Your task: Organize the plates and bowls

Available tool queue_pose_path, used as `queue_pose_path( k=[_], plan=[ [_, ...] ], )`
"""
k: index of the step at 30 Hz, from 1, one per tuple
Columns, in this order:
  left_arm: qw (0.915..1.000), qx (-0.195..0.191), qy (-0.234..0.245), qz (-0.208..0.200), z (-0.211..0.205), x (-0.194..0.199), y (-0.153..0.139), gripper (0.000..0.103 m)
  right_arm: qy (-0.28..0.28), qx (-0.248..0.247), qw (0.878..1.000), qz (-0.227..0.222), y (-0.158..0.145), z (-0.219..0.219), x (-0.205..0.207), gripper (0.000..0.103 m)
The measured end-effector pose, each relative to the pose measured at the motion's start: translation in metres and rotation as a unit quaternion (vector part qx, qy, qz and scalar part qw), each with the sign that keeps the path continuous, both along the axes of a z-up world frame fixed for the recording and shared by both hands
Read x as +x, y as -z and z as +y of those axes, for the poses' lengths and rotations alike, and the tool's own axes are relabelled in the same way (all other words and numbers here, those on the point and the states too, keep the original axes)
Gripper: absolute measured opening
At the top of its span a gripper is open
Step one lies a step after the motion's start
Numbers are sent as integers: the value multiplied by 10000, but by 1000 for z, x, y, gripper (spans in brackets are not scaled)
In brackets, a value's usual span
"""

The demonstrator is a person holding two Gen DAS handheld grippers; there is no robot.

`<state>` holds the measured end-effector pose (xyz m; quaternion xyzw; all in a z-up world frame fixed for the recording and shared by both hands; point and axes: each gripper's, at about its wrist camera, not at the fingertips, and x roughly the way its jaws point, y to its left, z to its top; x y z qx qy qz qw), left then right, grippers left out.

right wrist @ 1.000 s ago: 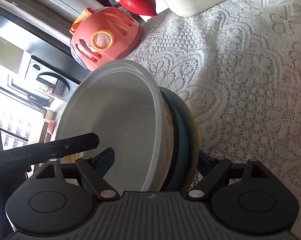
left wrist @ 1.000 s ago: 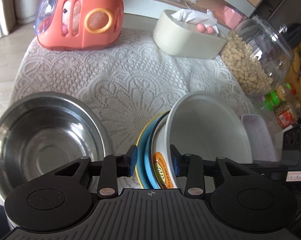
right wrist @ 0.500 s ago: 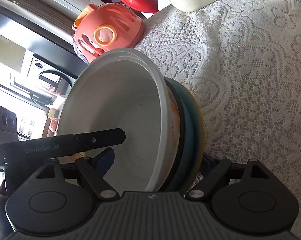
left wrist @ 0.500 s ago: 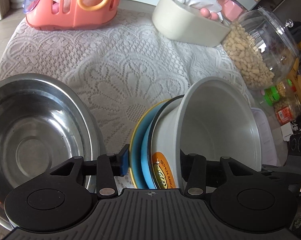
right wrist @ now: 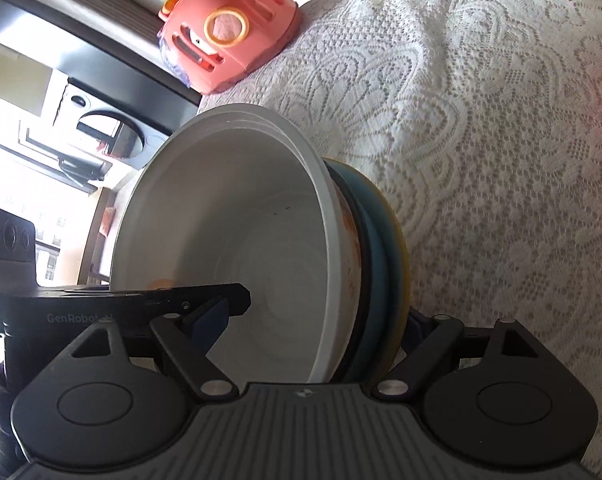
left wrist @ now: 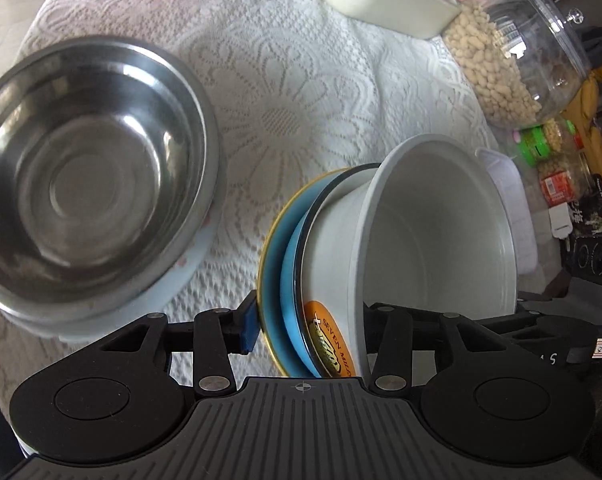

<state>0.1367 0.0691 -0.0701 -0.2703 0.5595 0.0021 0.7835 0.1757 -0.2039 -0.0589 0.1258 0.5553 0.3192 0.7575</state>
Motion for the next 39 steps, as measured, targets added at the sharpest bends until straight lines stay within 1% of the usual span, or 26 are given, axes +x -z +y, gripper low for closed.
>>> queue_pose_path(
  k=[2, 4, 7, 9, 10, 12, 14, 17, 19, 22, 26, 29, 31, 33, 34, 37, 39],
  plan=[
    [9999, -6, -82, -137, -1, -9, 0, 44, -203, -92, 9997, -123, 1, 2, -11, 86],
    [9993, 106, -176, -311, -5, -14, -2, 43, -265, -175, 9987, -393, -1, 2, -19, 86],
    [9978, 454, -196, -450, -17, -19, -5, 44, 25, -211, 9974, -683, -4, -1, -21, 86],
    [9968, 531, -204, -553, -19, -24, -4, 44, 223, -231, 9967, -752, -6, -3, -22, 87],
    [9969, 476, -236, -583, -18, -26, -4, 44, 317, -245, 9964, -744, -4, -4, -22, 88],
    [9970, 274, -332, -637, -14, -32, -3, 47, 543, -283, 9961, -633, 1, -9, -20, 88],
    [9967, 138, -395, -702, -12, -35, -3, 48, 749, -225, 9957, -493, 6, -17, -19, 91],
    [9963, 182, -427, -722, -14, -38, -4, 48, 844, 109, 9963, -108, 17, -25, -18, 96],
    [9961, 120, -491, -727, -12, -39, -4, 49, 859, 279, 9959, 87, 21, -27, -18, 99],
    [9955, 114, -564, -758, -14, -40, -3, 49, 830, 289, 9961, 122, 22, -27, -18, 100],
    [9928, 368, -774, -834, -22, -45, -6, 49, 693, 372, 9969, 91, 22, -27, -16, 100],
    [9883, 601, -1085, -886, -34, -50, -9, 48, 591, 515, 9969, 26, 23, -28, -13, 100],
    [9843, 775, -1272, -947, -42, -53, -10, 46, 548, 576, 9968, -64, 23, -30, -14, 100],
    [9807, 917, -1413, -995, -49, -56, -10, 46, 549, 613, 9964, -198, 23, -31, -17, 100],
    [9790, 970, -1473, -1022, -51, -58, -11, 47, 525, 606, 9962, -337, 22, -32, -20, 100],
    [9771, 1080, -1507, -1046, -57, -61, -13, 47, 502, 508, 9948, -722, 21, -36, -27, 100],
    [9772, 1113, -1504, -1005, -59, -61, -14, 47, 521, 587, 9944, -714, 24, -40, -27, 100]
  ],
)
